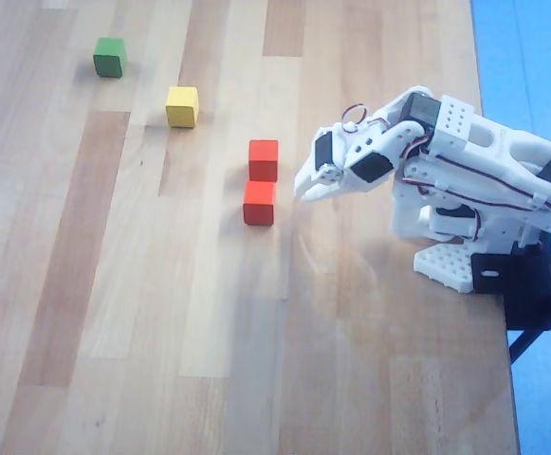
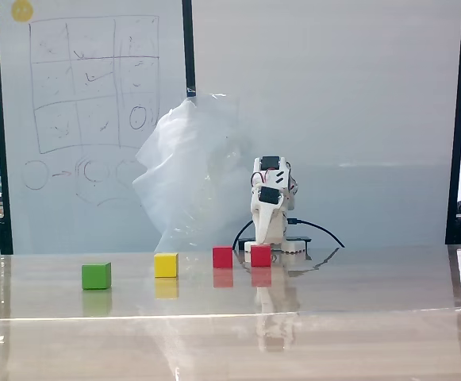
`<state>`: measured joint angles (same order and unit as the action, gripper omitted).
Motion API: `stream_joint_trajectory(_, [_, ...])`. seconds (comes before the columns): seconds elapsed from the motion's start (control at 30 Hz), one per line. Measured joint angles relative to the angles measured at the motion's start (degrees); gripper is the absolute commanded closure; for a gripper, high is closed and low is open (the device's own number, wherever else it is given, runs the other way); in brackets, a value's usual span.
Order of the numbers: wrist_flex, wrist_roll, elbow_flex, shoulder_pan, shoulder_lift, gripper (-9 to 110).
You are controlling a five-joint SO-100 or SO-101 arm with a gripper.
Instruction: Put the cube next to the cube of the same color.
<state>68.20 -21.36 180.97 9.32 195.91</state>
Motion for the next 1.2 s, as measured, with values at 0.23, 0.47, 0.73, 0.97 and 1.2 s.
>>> stream_joint_trajectory(0.23, [0.00,0.00,0.00,0.00,0.00,101])
stream_joint_trajectory(0.47, [0.00,0.00,0.00,0.00,0.00,101])
stream_joint_trajectory(0.73, [0.00,0.00,0.00,0.00,0.00,101])
stream_joint_trajectory(0.97, [0.09,0.00,-6.42,0.00,0.00,101])
stream_joint_trajectory(1.2, [2.46,-0.09,-16.70,0.00,-3.96,101])
